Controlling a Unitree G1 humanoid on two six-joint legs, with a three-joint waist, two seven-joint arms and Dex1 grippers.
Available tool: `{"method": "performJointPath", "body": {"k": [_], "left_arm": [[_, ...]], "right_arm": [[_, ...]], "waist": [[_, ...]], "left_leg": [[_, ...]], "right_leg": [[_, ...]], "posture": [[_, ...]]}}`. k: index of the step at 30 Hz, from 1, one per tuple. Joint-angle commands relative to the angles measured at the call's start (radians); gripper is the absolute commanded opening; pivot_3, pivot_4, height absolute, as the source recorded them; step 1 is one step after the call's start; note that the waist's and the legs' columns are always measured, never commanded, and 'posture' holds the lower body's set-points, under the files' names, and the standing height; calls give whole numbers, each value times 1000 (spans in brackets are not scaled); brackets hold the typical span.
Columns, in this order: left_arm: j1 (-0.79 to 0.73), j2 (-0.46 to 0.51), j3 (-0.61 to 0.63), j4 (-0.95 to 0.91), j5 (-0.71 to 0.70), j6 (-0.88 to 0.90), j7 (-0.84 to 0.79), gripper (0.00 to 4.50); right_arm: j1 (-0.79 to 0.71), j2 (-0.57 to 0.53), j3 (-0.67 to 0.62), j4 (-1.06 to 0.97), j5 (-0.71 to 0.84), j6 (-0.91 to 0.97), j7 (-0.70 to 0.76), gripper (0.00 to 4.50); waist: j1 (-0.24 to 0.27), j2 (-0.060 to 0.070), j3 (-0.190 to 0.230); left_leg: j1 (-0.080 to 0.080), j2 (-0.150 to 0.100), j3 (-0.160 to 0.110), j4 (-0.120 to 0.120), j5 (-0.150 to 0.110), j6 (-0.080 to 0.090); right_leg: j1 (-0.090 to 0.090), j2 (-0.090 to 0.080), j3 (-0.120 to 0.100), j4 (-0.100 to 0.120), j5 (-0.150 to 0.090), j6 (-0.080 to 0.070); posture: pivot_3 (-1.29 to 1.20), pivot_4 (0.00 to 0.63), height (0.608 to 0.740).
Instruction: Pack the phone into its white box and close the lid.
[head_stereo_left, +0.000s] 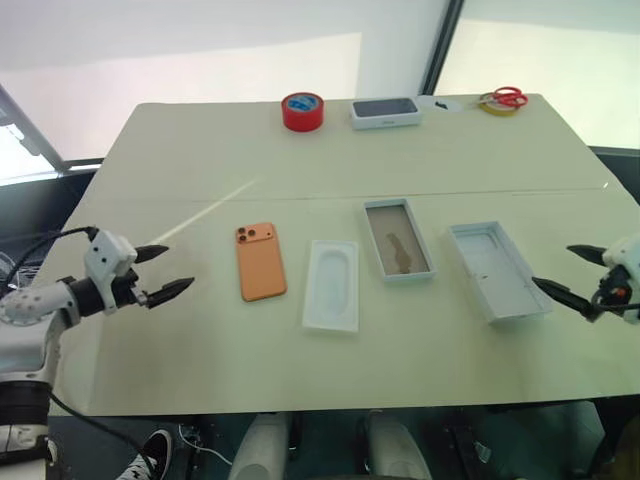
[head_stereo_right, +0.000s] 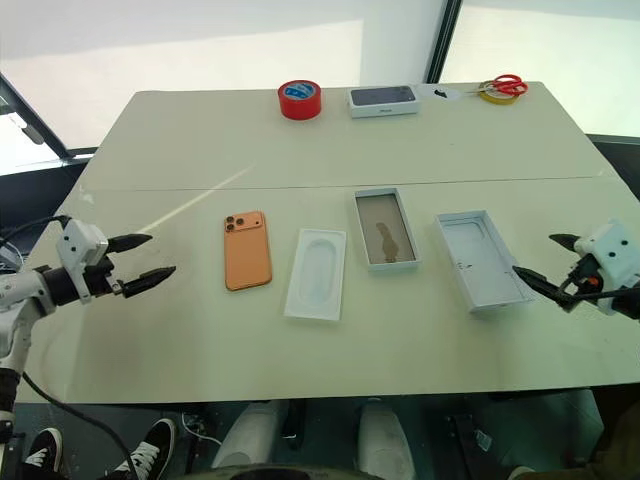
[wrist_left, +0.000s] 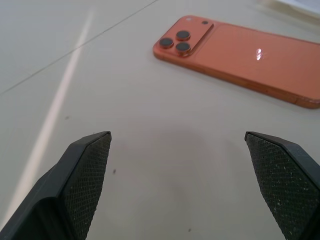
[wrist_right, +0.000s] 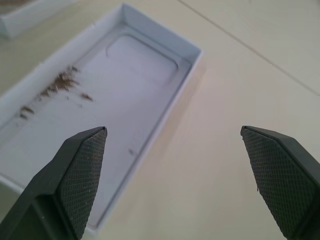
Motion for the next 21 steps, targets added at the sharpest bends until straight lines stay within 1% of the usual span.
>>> {"method": "performJointPath", "body": {"k": [1,6,9,13,17,21], "left_arm": [[5,31,61,0,-14,-55,-15,4500],[6,31,43,-12,10,-55,-2,4500],[9,22,42,-34,8,-109,-25,4500],[-20,14,69,-23,-36,-117,-46,4500],[-37,20,67,-6,-31,-137,-55,4500],[-28,8,62,-8,-12,-205,-46,4500]], "right_arm": [[-6,-59,-57,67,7,-41,27,4481],[-49,-77,-38,146,11,-60,37,4481],[-71,-69,-31,155,23,-52,53,4481],[-103,-76,-22,190,9,-73,64,4481],[-126,-76,-14,198,7,-72,71,4481],[-107,-60,-20,168,28,-64,99,4481]], "waist": [[0,0,0],[-2,0,0],[-4,0,0],[-2,0,0],[0,0,0],[-1,0,0]], "left_leg": [[0,0,0,0,0,0],[0,0,0,0,0,0],[0,0,1,0,0,0],[0,0,1,-2,0,0],[0,0,1,-2,0,0],[0,0,1,-2,0,0]], "right_leg": [[0,0,0,0,0,0],[0,0,0,-1,0,0],[0,0,0,-1,0,0],[0,0,0,-1,0,0],[0,-1,0,-1,0,0],[0,-1,0,-2,0,0]], "posture": [[0,150,738],[0,150,738],[0,150,738],[0,150,738],[0,150,738],[0,150,738]]}}
